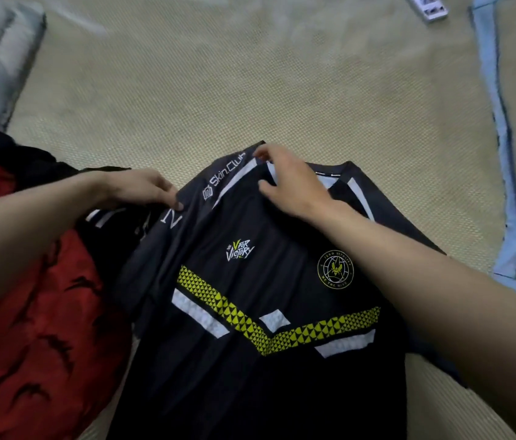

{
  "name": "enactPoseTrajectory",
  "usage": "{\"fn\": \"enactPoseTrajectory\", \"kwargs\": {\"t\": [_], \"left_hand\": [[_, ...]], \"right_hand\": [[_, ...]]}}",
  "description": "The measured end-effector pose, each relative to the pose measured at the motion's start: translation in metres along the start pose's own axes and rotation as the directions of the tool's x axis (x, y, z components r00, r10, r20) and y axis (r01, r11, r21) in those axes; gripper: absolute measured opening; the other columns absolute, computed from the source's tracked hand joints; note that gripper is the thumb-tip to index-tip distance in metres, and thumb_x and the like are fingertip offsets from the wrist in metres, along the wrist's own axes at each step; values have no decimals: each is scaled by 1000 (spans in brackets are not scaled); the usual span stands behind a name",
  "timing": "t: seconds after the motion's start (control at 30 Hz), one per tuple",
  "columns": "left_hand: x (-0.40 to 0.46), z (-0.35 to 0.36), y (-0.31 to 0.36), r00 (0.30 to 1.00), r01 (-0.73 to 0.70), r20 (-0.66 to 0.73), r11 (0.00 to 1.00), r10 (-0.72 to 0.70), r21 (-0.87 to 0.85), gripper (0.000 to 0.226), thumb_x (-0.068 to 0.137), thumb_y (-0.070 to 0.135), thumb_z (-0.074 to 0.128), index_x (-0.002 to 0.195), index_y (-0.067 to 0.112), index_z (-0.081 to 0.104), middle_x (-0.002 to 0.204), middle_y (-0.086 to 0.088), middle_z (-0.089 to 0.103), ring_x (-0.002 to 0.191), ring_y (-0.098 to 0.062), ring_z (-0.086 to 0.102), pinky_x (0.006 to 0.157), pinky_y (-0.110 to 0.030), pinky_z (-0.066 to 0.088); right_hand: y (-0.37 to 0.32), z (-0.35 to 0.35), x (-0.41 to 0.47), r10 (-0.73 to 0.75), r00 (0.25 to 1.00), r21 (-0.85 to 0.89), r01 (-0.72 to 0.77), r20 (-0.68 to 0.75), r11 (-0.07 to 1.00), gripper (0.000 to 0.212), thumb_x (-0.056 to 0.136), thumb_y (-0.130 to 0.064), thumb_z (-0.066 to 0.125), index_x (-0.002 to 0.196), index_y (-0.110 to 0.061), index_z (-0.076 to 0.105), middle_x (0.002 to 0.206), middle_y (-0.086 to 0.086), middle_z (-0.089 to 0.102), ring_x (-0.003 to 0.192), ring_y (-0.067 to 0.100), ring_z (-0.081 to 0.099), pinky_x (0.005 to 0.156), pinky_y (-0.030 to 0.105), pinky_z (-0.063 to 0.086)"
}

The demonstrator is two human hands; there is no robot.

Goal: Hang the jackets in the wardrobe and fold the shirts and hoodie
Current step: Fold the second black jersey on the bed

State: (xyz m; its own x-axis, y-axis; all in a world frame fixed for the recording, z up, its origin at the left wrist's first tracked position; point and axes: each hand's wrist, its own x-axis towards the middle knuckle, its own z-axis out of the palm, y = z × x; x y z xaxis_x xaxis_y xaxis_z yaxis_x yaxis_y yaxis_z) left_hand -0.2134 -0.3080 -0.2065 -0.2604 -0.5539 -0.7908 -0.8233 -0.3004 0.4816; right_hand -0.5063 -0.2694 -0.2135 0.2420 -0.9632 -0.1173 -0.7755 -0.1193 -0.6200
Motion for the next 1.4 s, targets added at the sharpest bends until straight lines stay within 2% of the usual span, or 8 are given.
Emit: {"fn": "enactPoseTrajectory", "kwargs": {"t": [0.23,0.43,0.67,0.87,1.03,1.17,1.3,1.4], "left_hand": [[-22,-6,-11,973,-193,-212,834,94,-516,23,97,15,60,76,22,57,69,0,54,62,-14,46,56,-27,34],[-56,1,-45,996,-78,28,992,81,-101,14,86,8,77,90,10,64,88,-8,72,86,-25,68,65,-25,55],[-88,-38,-83,957,-140,-291,890,8,-434,16,96,11,63,102,-3,69,94,-15,70,69,-16,61,62,-23,51],[-106,-60,-115,766,-159,-643,960,-27,-229,33,86,38,77,96,7,78,93,-9,74,83,-12,60,70,-26,46],[-123,-55,-119,936,-14,-326,913,-131,-408,74,47,59,93,96,8,75,90,-6,76,77,-13,69,71,-27,56],[-132,-53,-89,971,-62,-224,826,-79,-560,21,70,20,80,79,15,61,72,-7,61,52,-13,62,48,-22,55],[-140,-35,-16,994,-108,-71,747,82,-656,16,93,2,56,82,13,54,74,-10,66,63,-21,72,62,-29,62],[-132,-8,44,982,-127,47,819,184,-559,13,93,6,60,81,10,56,82,-16,71,70,-23,74,66,-28,63]], "right_hand": [[-105,39,49,-188,948,-218,246,257,944,57,87,-23,61,143,-17,51,143,7,57,134,27,49,113,38,36],[-126,55,75,0,926,-372,152,378,916,18,85,-32,69,99,-21,68,99,3,67,104,28,64,79,28,38],[-122,66,90,42,975,-123,-15,220,992,8,87,-22,65,93,-25,61,101,0,69,99,24,64,88,38,52],[-144,86,88,-17,994,-138,32,110,990,29,95,-21,61,123,-14,57,126,7,64,117,28,58,100,44,47],[-169,93,50,-129,992,-34,129,0,991,26,91,-20,64,114,-13,55,109,3,59,100,22,57,90,43,50],[-190,103,2,45,984,317,-99,173,943,34,81,-35,75,105,-22,55,84,-9,69,84,14,67,88,43,55],[-208,102,-40,118,938,693,-323,327,644,100,54,-57,90,136,-23,45,123,-9,68,115,6,65,103,35,52],[-196,77,-63,291,945,870,-265,149,416,82,61,-38,94,130,-13,57,121,-1,73,113,9,69,104,38,53]]}}
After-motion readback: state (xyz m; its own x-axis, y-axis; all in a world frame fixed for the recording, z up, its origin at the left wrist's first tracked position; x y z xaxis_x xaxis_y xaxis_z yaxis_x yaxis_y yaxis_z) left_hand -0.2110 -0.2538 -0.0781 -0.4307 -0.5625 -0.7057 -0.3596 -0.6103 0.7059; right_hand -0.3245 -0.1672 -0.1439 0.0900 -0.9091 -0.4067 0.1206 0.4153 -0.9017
